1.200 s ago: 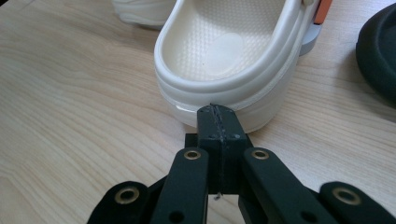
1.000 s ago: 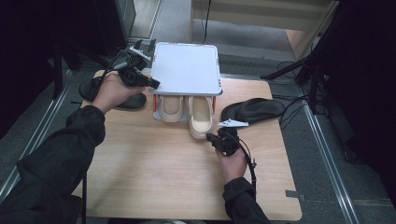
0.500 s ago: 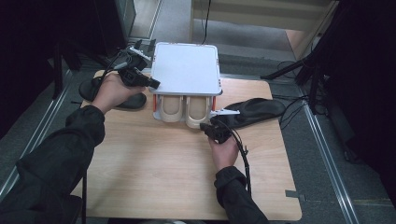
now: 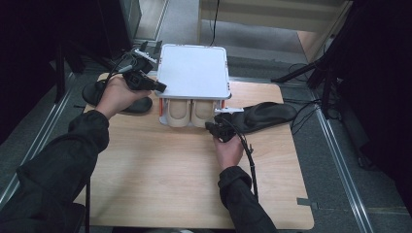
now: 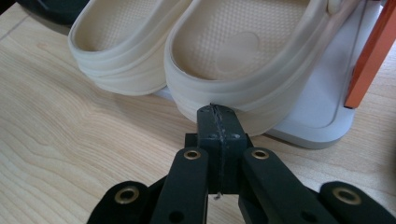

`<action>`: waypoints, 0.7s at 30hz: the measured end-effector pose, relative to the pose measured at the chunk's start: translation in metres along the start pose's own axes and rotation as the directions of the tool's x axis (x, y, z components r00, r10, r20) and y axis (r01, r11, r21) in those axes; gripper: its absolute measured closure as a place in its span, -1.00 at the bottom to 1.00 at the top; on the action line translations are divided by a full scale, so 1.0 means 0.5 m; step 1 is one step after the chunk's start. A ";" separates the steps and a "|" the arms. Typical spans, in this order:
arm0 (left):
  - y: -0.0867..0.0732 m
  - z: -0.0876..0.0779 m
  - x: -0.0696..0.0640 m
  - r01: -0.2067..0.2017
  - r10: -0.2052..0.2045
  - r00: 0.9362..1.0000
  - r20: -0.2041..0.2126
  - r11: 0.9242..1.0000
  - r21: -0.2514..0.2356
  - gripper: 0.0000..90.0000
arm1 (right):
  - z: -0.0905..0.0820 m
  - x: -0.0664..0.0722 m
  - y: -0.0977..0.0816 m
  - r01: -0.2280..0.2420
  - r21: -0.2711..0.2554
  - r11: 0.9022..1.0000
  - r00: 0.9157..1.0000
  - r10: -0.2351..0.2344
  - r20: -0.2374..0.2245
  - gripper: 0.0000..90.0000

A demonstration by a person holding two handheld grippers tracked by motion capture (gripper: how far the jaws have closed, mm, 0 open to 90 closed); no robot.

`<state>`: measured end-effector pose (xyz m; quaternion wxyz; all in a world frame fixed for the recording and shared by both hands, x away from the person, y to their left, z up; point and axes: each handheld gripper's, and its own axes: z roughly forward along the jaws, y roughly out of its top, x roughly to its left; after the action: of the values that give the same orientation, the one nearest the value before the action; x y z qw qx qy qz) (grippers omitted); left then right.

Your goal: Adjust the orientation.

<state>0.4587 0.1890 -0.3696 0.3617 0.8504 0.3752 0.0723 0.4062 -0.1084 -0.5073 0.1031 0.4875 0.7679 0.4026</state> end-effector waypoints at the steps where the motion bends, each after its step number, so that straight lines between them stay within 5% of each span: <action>1: -0.001 0.000 0.000 0.004 -0.004 1.000 -0.002 1.000 -0.005 1.00 | 0.000 -0.001 0.000 -0.003 -0.001 1.000 1.000 0.003 -0.001 1.00; 9: -0.004 0.000 -0.001 -0.004 0.004 1.000 -0.017 1.000 -0.021 1.00 | -0.027 0.002 -0.010 0.009 -0.029 1.000 0.999 -0.010 -0.037 0.98; 12: -0.002 0.000 0.000 0.022 -0.022 1.000 -0.004 1.000 -0.018 0.99 | -0.041 0.001 -0.015 0.005 -0.027 1.000 0.998 -0.007 -0.063 0.88; 15: 0.001 -0.001 -0.001 0.059 -0.059 0.998 0.021 0.998 -0.013 0.75 | -0.062 0.001 -0.019 0.000 -0.050 0.999 0.996 -0.005 -0.094 0.76; 21: 0.004 -0.023 -0.021 0.036 -0.036 0.999 0.006 0.999 -0.036 0.34 | -0.090 0.008 -0.025 0.031 -0.041 0.999 0.988 -0.037 -0.148 0.46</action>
<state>0.4478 0.1873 -0.3582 0.3793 0.8370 0.3881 0.0704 0.3712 -0.1309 -0.4857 0.0618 0.4407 0.7738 0.4508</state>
